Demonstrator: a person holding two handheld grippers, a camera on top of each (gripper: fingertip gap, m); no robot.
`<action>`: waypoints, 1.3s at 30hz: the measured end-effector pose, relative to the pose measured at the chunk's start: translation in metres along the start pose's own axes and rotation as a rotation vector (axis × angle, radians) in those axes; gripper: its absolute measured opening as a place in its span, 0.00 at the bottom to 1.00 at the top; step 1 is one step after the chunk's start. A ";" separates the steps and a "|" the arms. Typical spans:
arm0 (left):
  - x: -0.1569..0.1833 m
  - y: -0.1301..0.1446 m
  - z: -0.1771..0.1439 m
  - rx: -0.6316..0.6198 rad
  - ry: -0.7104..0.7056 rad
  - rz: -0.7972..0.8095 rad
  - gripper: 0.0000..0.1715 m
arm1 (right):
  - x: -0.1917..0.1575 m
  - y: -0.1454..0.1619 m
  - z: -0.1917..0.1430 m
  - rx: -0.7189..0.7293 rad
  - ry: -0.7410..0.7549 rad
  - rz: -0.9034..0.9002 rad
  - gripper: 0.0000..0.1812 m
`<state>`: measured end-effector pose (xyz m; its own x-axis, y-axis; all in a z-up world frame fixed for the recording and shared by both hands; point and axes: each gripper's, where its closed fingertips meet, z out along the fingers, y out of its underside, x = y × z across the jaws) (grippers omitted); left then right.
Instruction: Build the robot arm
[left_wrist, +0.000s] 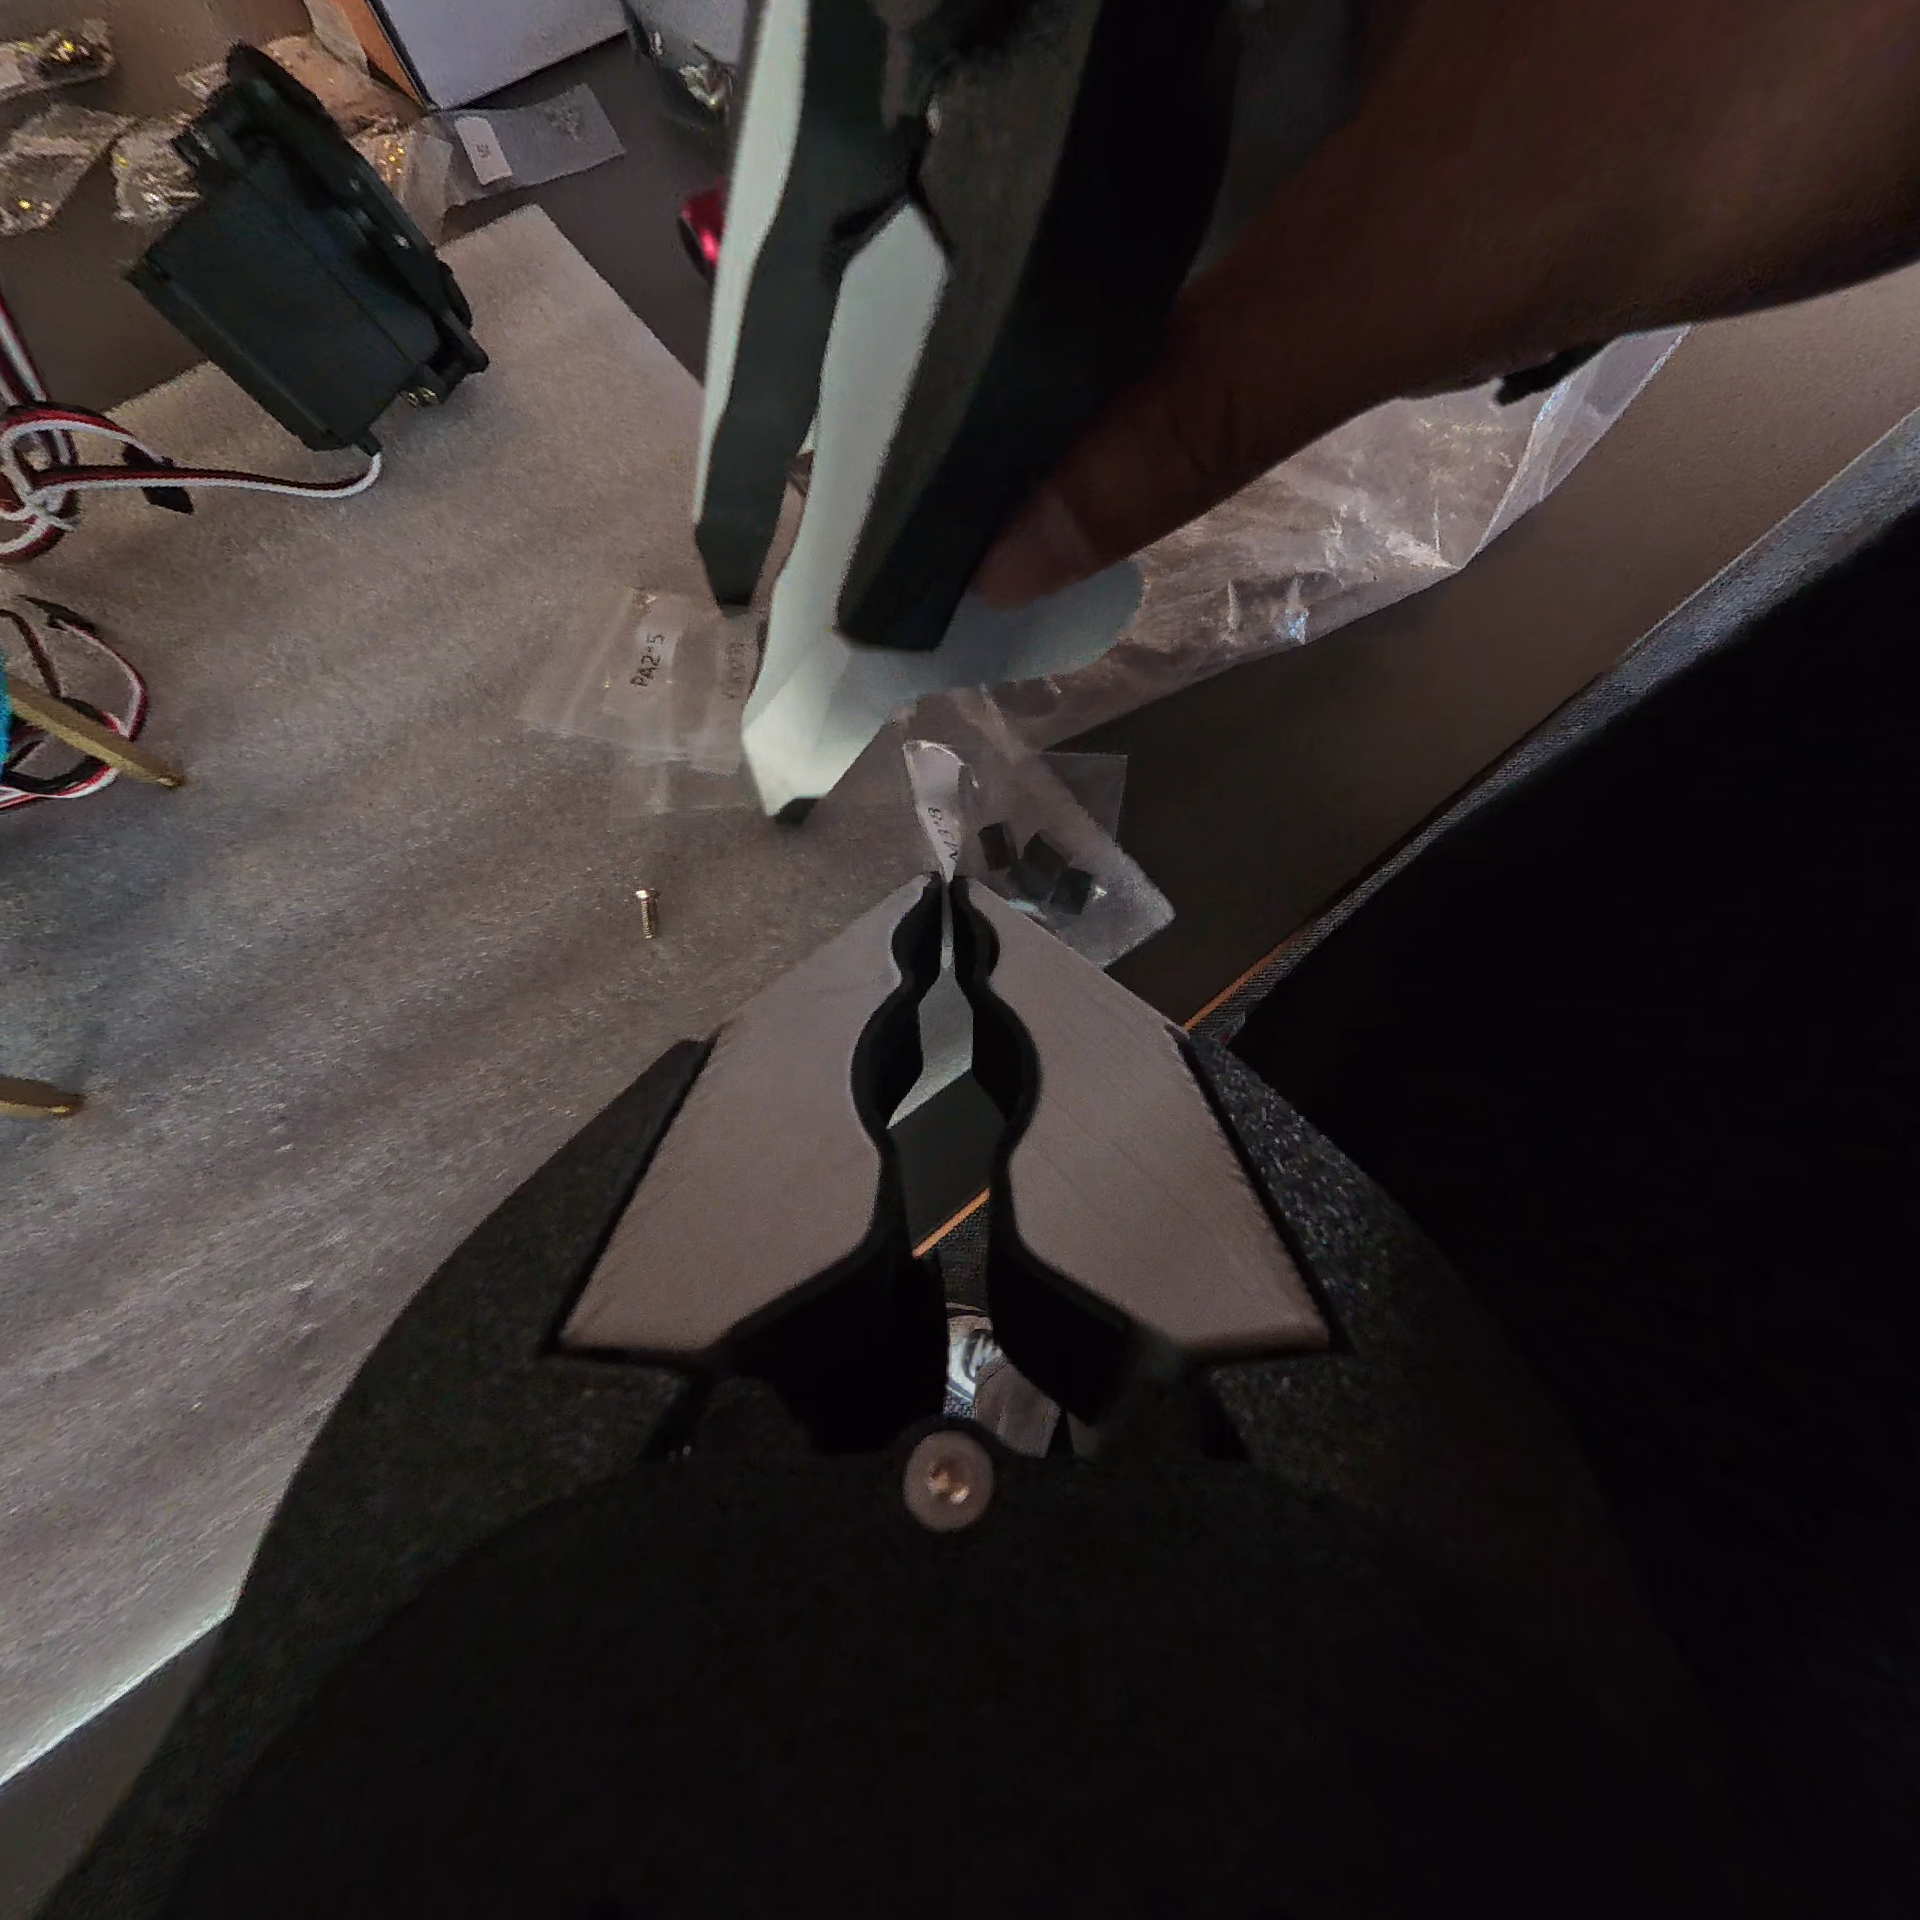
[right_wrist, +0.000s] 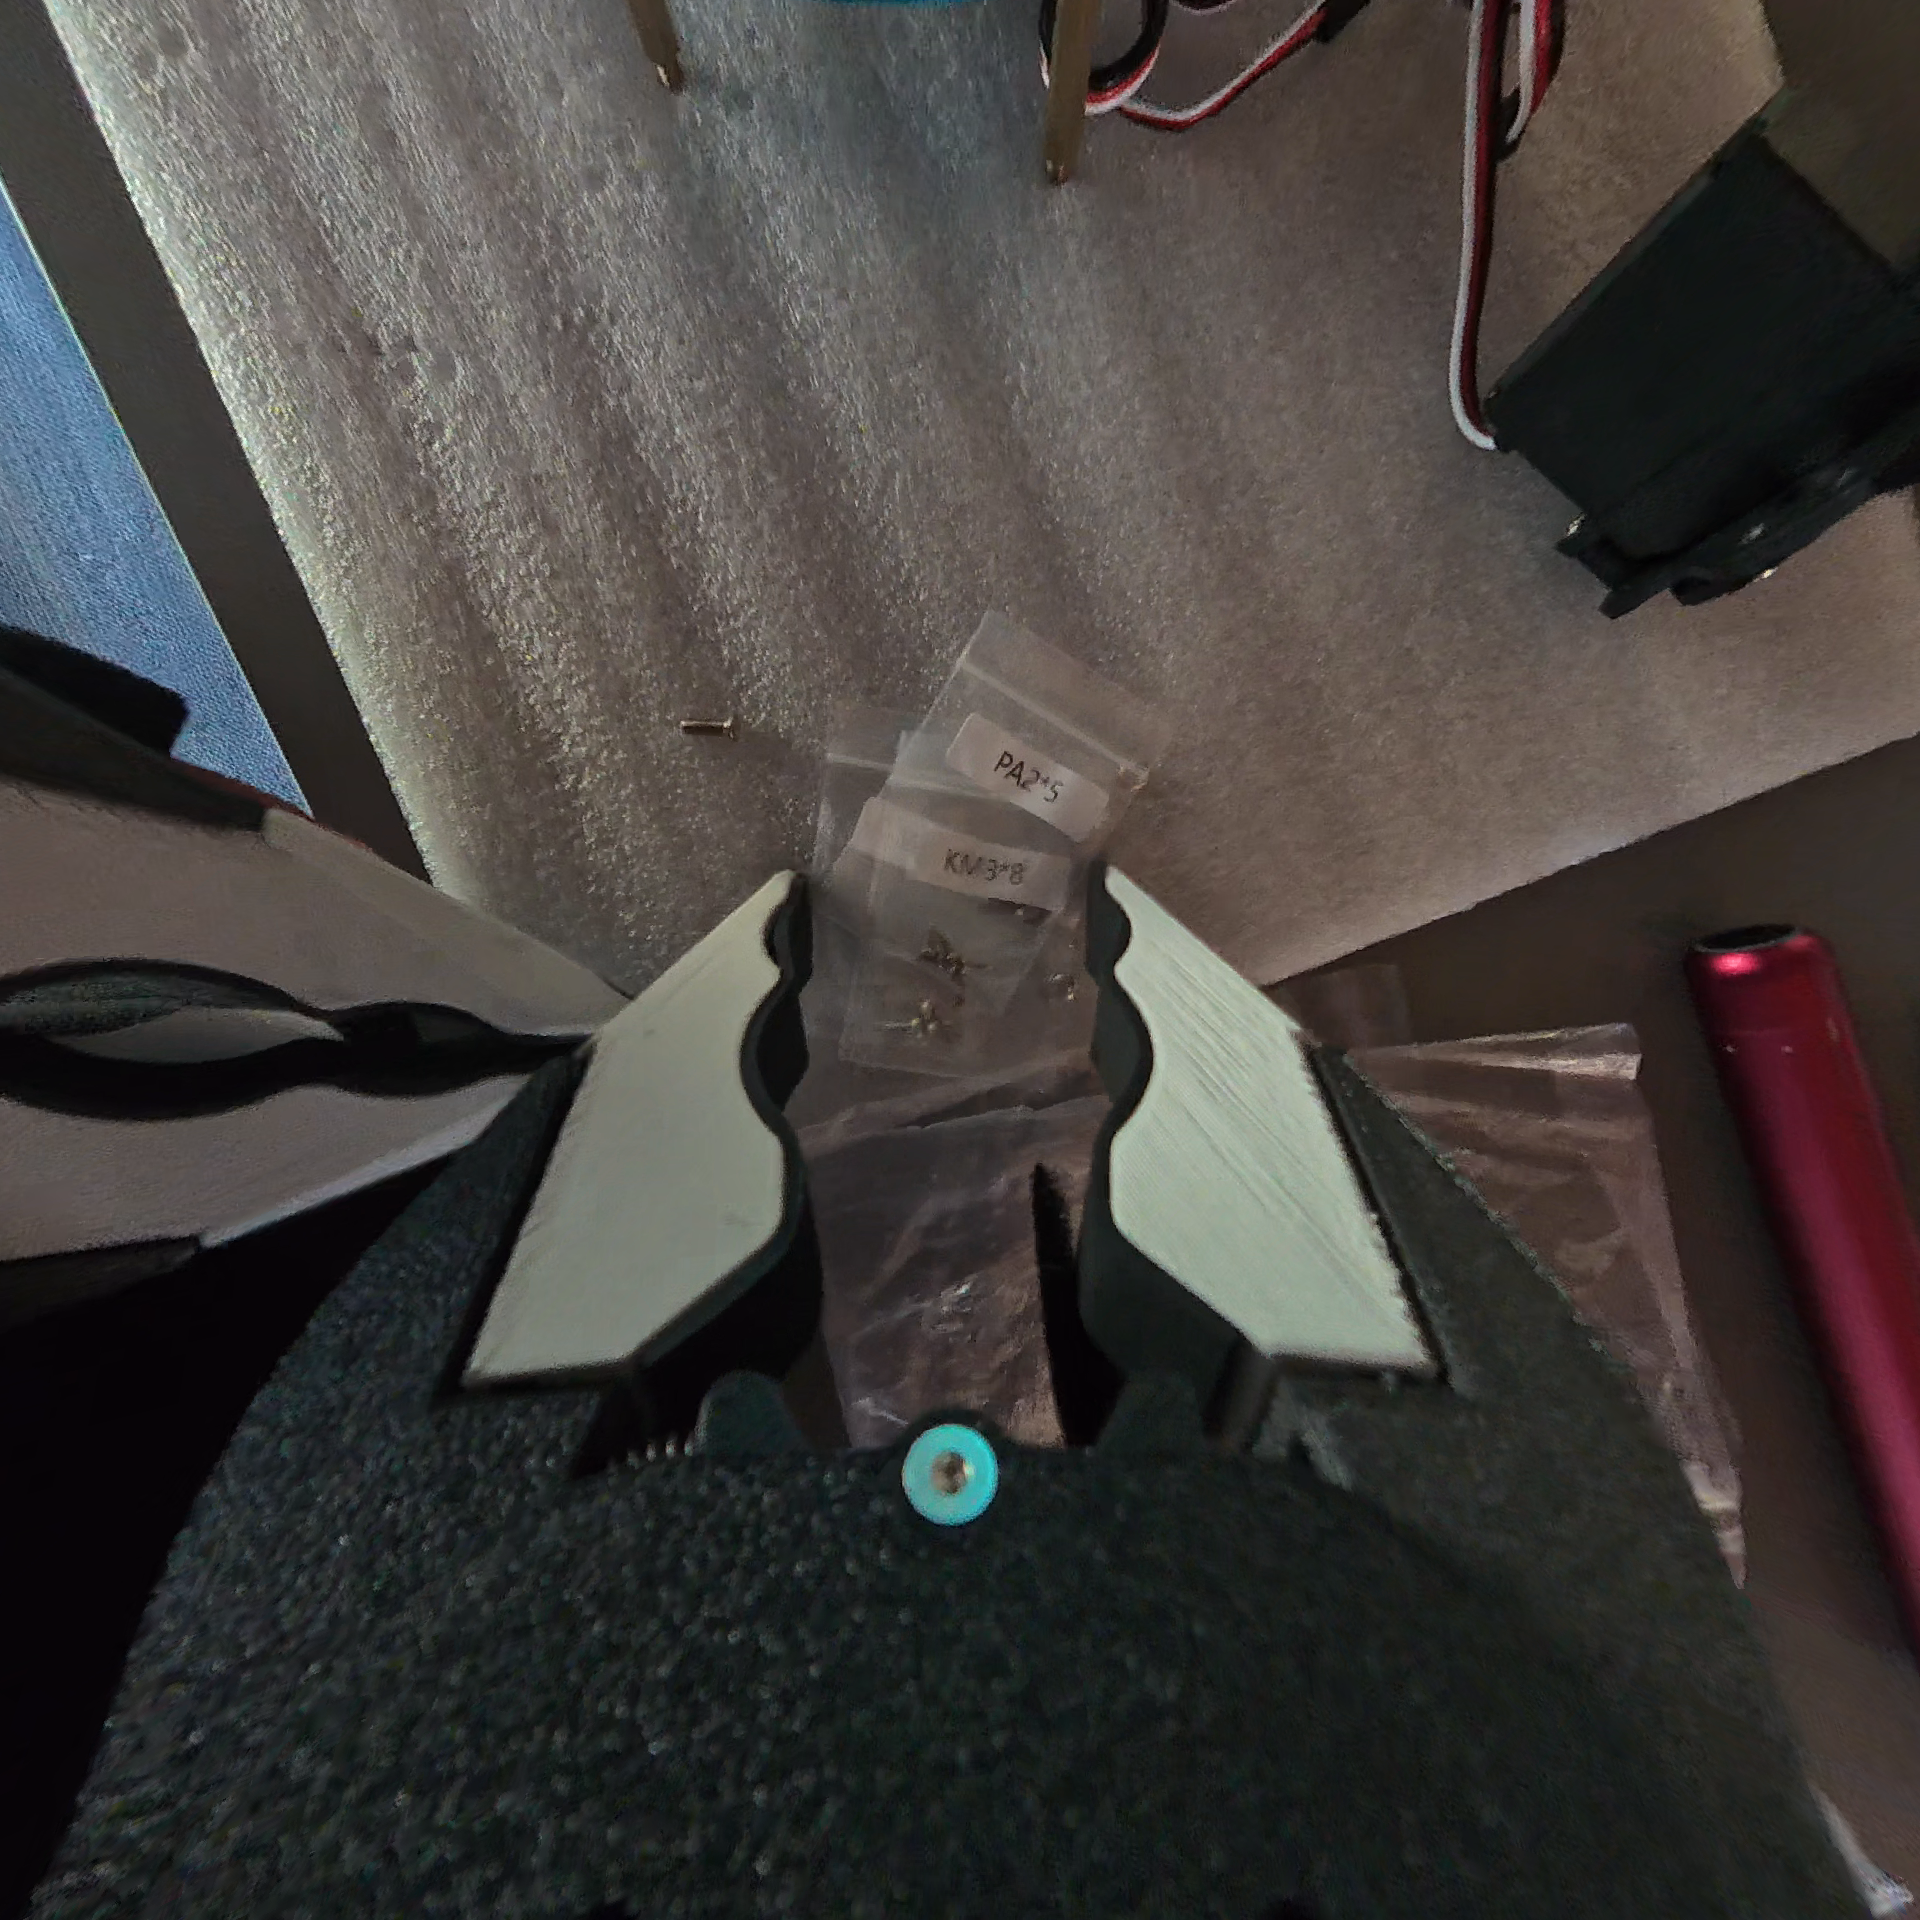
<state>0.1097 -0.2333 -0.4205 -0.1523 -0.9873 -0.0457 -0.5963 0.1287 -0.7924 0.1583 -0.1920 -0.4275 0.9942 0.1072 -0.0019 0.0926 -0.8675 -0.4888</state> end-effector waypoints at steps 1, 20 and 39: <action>-0.002 0.000 -0.002 -0.001 -0.005 0.002 0.00 | 0.000 0.001 -0.001 0.004 -0.002 0.010 0.25; -0.113 0.004 -0.101 0.084 -0.123 -0.083 0.00 | 0.035 -0.033 -0.063 0.198 -0.090 0.158 0.03; -0.451 -0.064 0.093 -0.169 0.046 0.103 0.00 | 0.156 -0.168 -0.046 0.312 0.061 0.299 0.03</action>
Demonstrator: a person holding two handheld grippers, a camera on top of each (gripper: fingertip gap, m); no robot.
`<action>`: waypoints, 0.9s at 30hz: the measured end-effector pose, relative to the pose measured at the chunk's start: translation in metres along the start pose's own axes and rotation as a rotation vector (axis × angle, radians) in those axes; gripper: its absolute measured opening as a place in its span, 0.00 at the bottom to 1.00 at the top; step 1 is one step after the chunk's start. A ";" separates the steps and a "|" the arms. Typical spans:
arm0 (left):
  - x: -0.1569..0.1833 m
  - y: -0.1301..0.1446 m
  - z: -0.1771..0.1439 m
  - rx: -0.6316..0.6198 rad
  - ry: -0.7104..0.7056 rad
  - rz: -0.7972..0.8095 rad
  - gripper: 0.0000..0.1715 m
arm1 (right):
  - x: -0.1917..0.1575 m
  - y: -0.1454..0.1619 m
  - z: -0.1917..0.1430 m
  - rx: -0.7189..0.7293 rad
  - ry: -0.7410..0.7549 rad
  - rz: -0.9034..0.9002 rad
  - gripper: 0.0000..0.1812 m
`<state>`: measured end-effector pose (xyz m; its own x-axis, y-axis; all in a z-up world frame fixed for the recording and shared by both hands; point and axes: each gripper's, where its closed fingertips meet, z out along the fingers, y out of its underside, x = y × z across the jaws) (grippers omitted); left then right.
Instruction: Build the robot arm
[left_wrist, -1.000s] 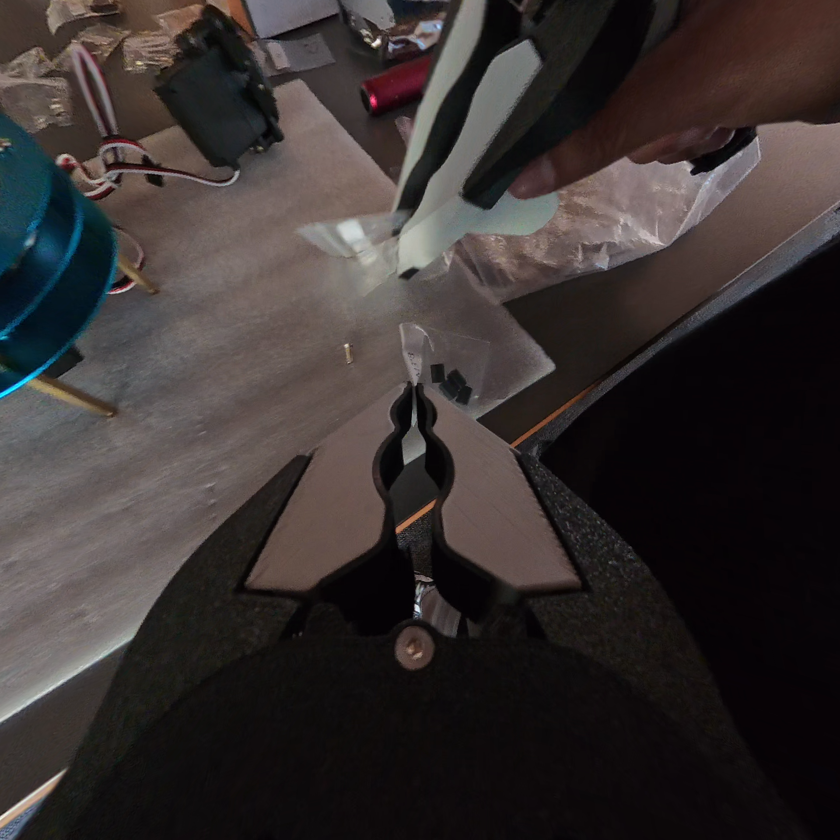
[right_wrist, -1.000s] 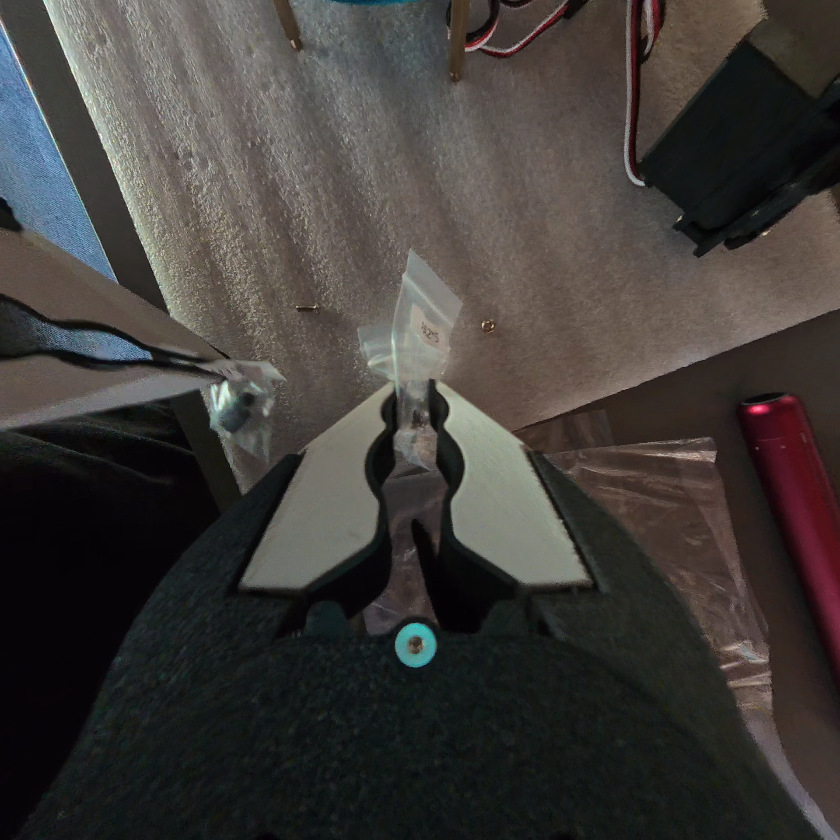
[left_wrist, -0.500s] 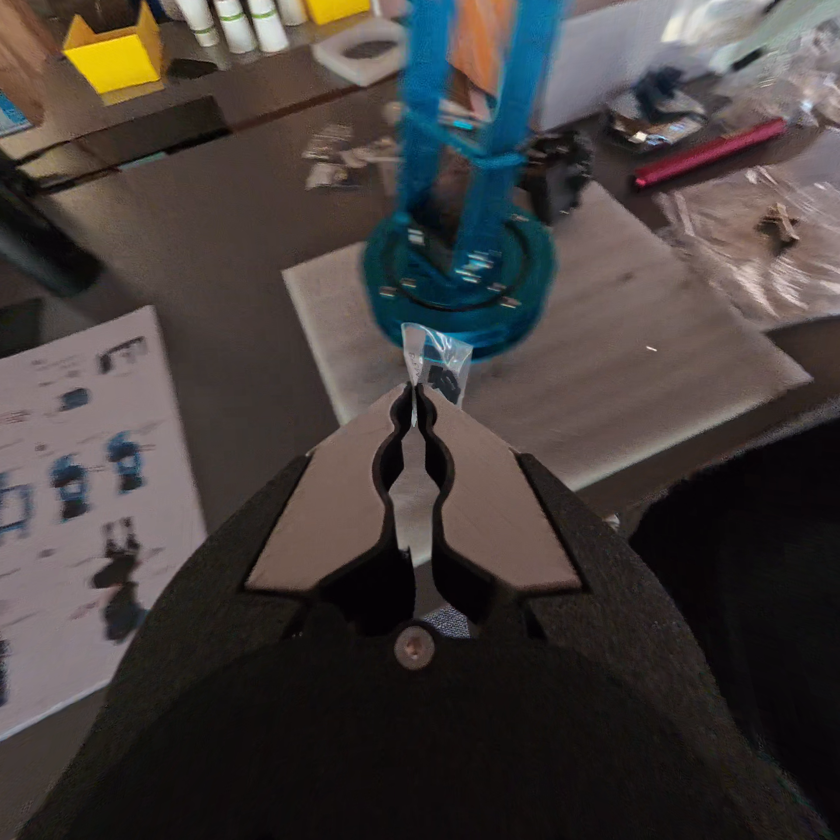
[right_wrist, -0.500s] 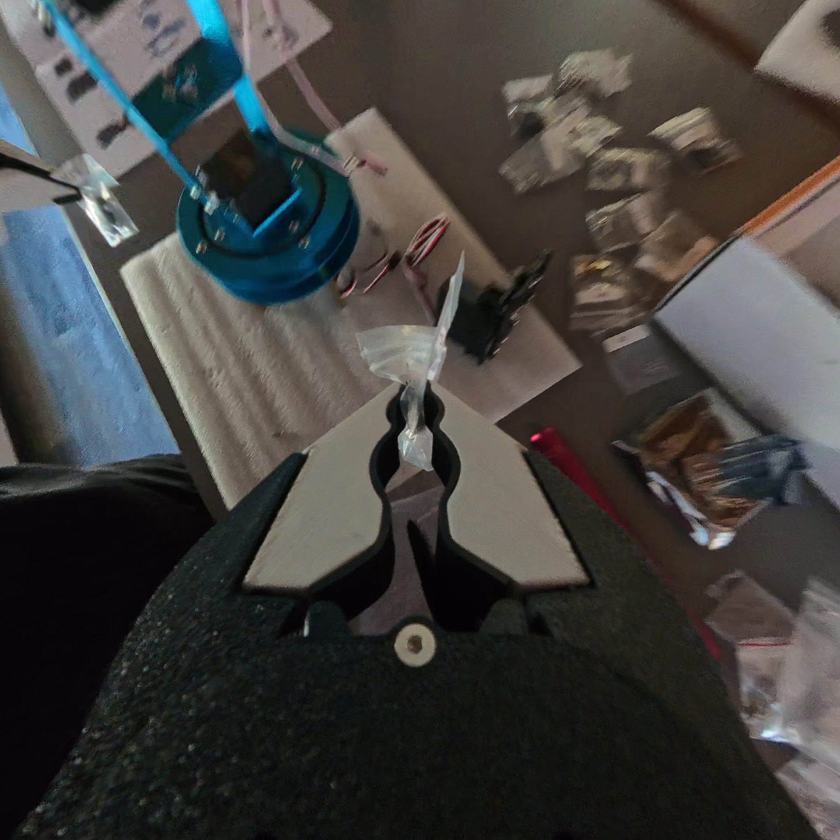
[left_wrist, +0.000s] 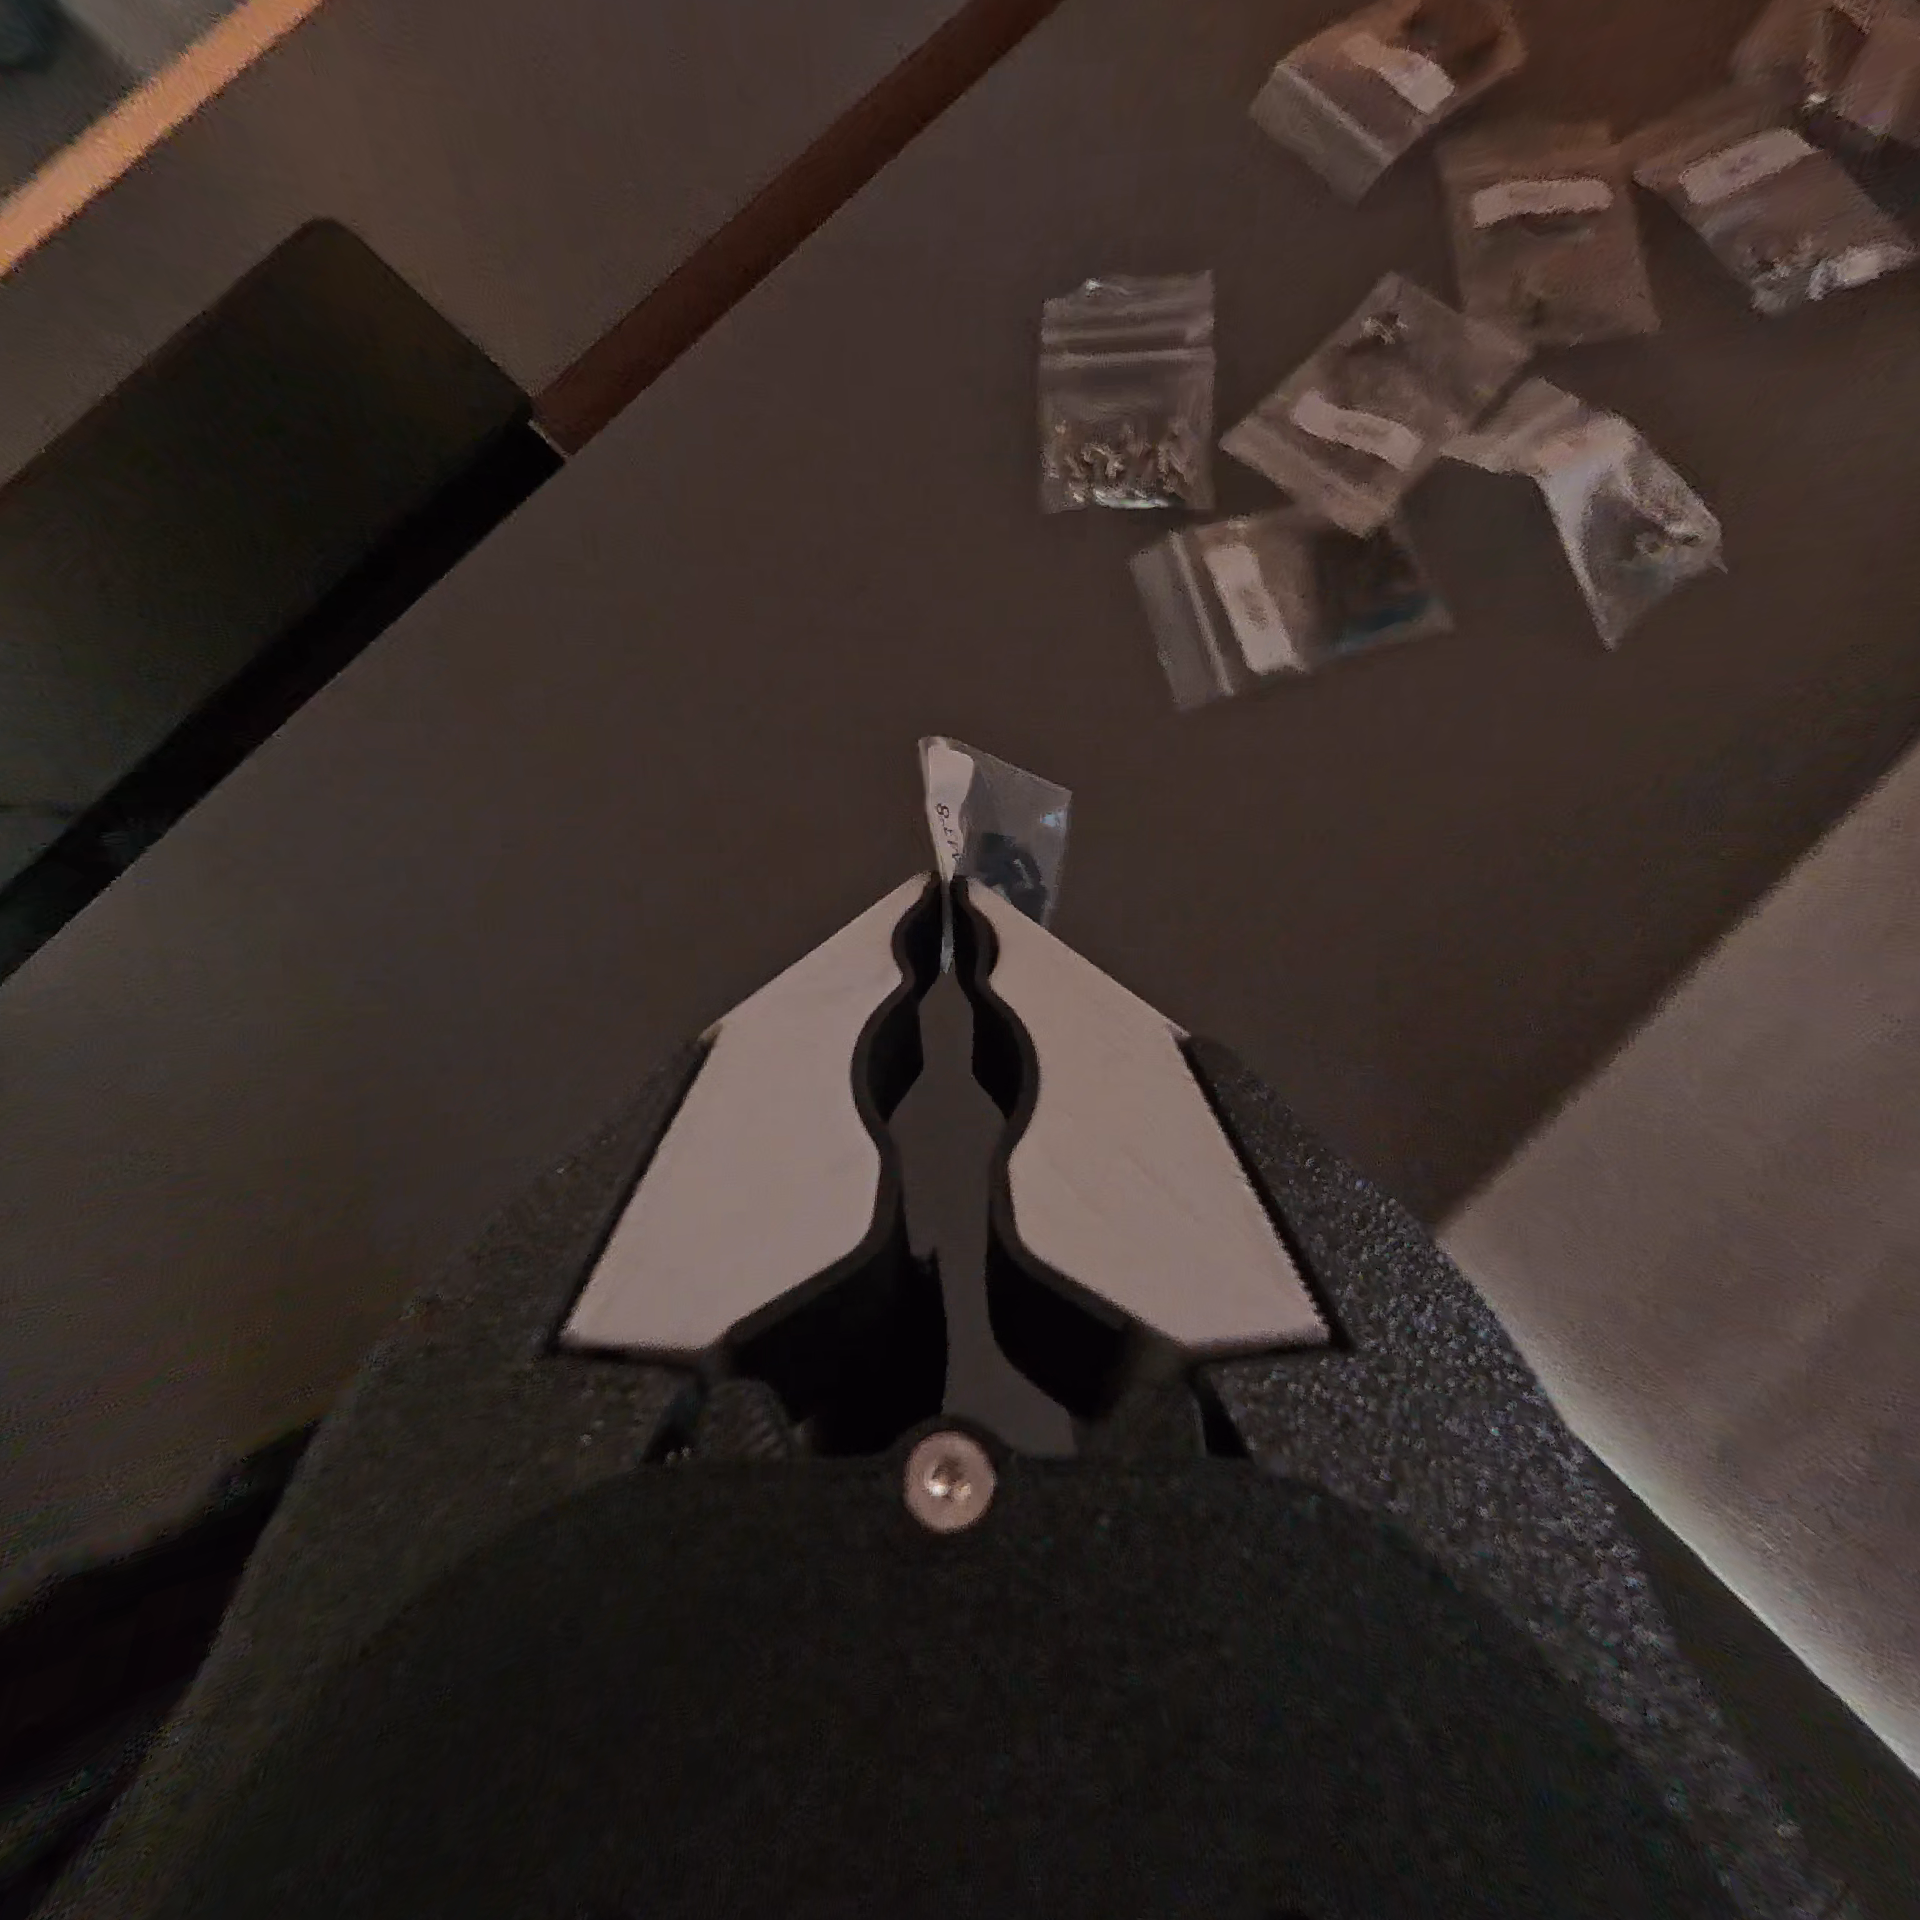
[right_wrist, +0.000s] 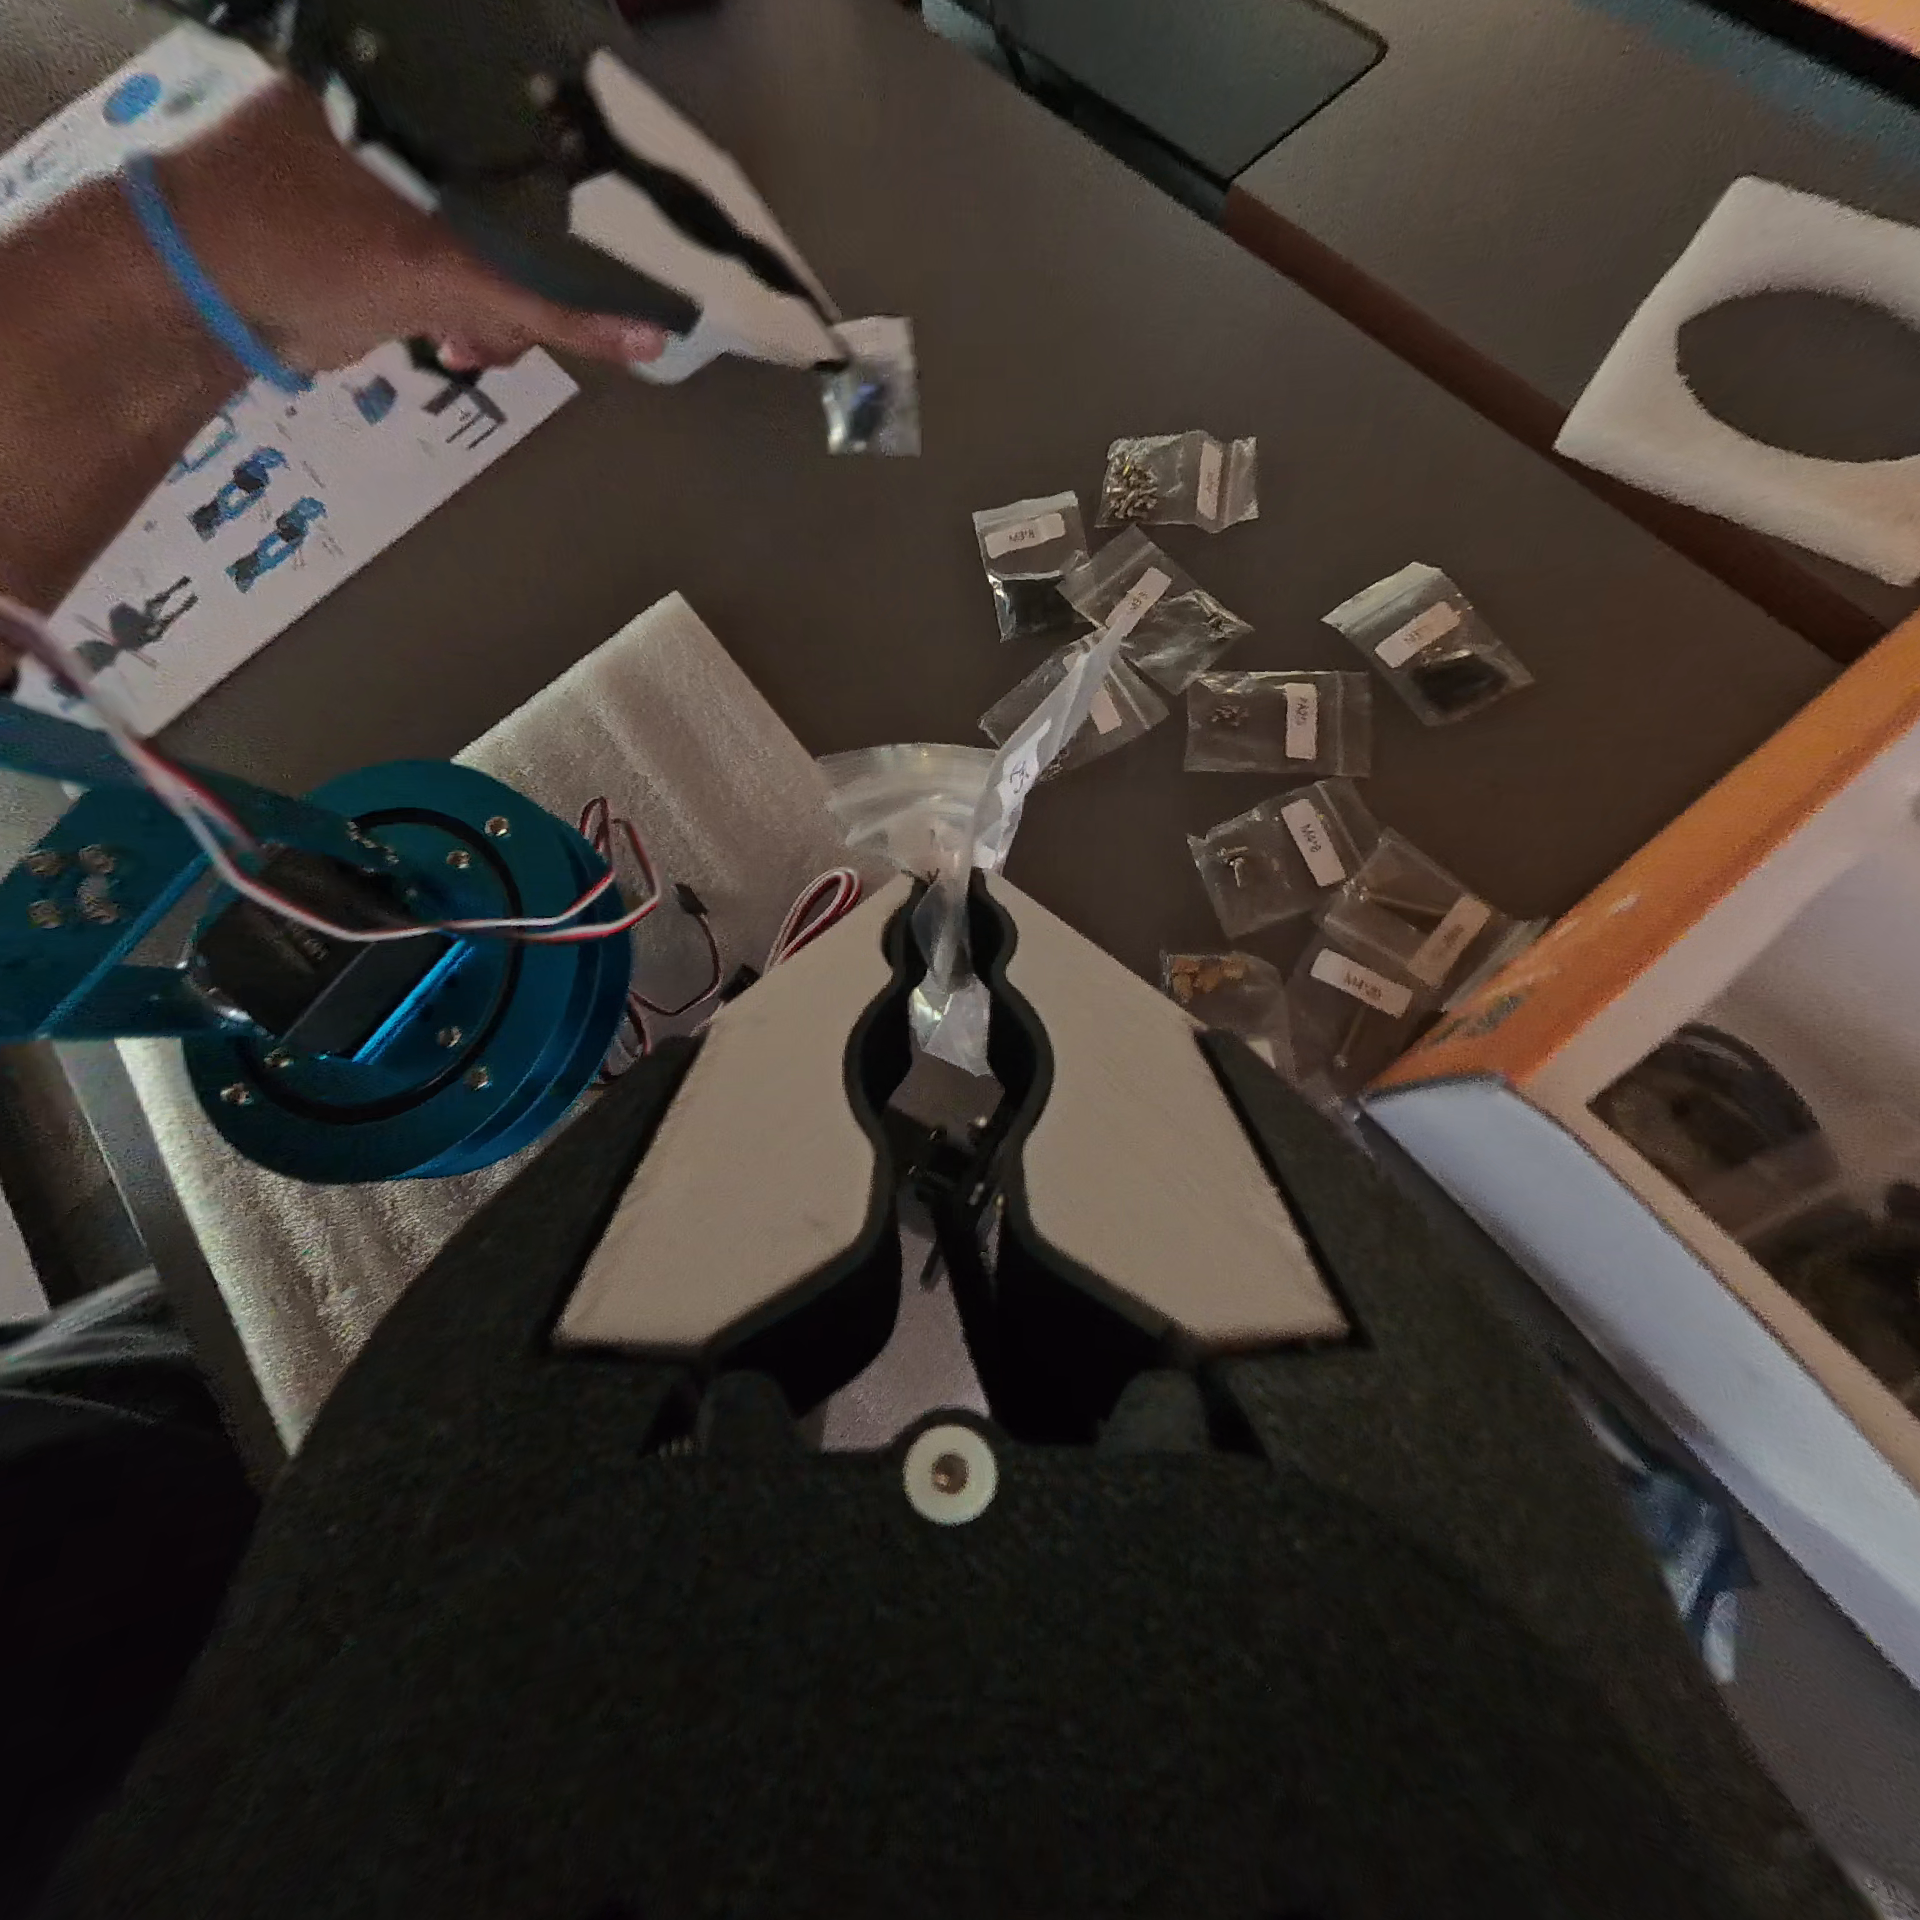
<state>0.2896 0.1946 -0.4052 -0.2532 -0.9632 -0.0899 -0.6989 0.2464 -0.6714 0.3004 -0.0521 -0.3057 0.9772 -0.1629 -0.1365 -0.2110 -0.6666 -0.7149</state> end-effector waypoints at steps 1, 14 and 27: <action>-0.006 -0.002 0.013 -0.021 0.038 -0.009 0.00 | 0.004 -0.002 0.007 -0.015 -0.007 -0.004 0.03; 0.097 -0.106 -0.052 0.262 0.585 -0.551 0.46 | 0.010 -0.068 0.076 0.151 0.192 -0.538 0.04; 0.132 -0.117 -0.063 0.173 0.962 -0.776 0.07 | -0.014 -0.070 0.069 0.244 0.426 -0.974 0.04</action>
<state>0.2957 0.0454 -0.2920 -0.2509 -0.3612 0.8981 -0.8037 -0.4394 -0.4012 0.3035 0.0471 -0.3012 0.6230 0.0870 0.7774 0.7055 -0.4917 -0.5104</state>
